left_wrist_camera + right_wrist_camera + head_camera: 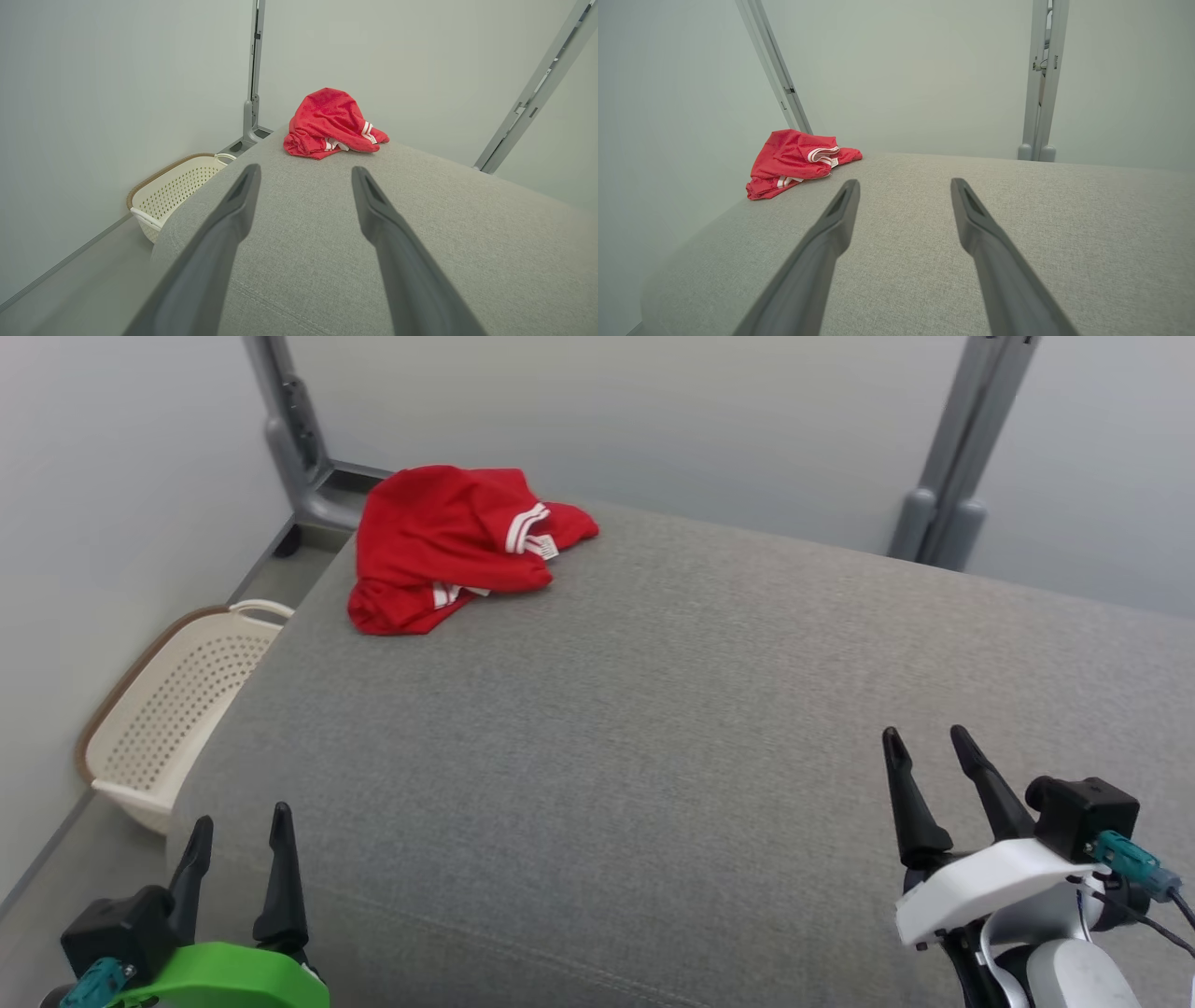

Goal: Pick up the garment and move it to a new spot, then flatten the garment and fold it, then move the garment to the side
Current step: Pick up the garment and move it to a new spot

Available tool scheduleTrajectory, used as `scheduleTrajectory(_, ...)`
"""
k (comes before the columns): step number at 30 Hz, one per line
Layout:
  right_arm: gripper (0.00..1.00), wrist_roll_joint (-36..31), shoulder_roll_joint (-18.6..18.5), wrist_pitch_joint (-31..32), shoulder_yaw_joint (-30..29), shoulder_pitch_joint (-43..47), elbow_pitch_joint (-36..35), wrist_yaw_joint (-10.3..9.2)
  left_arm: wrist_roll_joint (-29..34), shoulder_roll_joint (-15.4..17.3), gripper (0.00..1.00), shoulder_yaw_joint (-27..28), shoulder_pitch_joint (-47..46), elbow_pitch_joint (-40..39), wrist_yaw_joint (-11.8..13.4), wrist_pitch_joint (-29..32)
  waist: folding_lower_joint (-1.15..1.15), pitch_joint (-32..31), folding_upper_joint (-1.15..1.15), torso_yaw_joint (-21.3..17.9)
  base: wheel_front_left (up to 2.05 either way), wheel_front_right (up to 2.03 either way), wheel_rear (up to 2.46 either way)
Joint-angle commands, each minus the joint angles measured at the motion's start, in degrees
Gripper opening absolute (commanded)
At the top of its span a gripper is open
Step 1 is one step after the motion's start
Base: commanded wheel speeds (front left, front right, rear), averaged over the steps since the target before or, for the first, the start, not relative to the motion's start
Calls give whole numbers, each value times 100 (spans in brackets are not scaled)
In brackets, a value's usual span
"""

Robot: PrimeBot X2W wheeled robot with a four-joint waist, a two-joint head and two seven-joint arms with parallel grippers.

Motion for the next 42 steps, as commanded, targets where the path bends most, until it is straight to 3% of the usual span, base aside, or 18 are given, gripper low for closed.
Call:
scheduleTrajectory(1,100,22,-8,-23,67,-76,7,-4,-32,31,100,61,81,-34,64,-37,0,75,0,855,0,0,0)
scheduleTrajectory(8,100,12,-18,12,320,-399,130,-4,-97,-82,100,285,300,-236,181,-212,0,239,0,965,0,0,0)
scheduleTrajectory(20,100,7,-17,-124,13,-236,218,-4,-77,57,100,277,79,-136,39,-67,0,189,0,904,0,0,0)
scheduleTrajectory(31,100,-222,-19,58,-159,-450,-119,-4,-246,392,100,496,-686,135,-287,282,0,721,0,55,0,0,0)
scheduleTrajectory(42,100,-491,-16,209,-304,-1230,-559,-4,-701,617,100,880,-2321,1244,-888,734,0,2080,0,-1045,0,0,0)
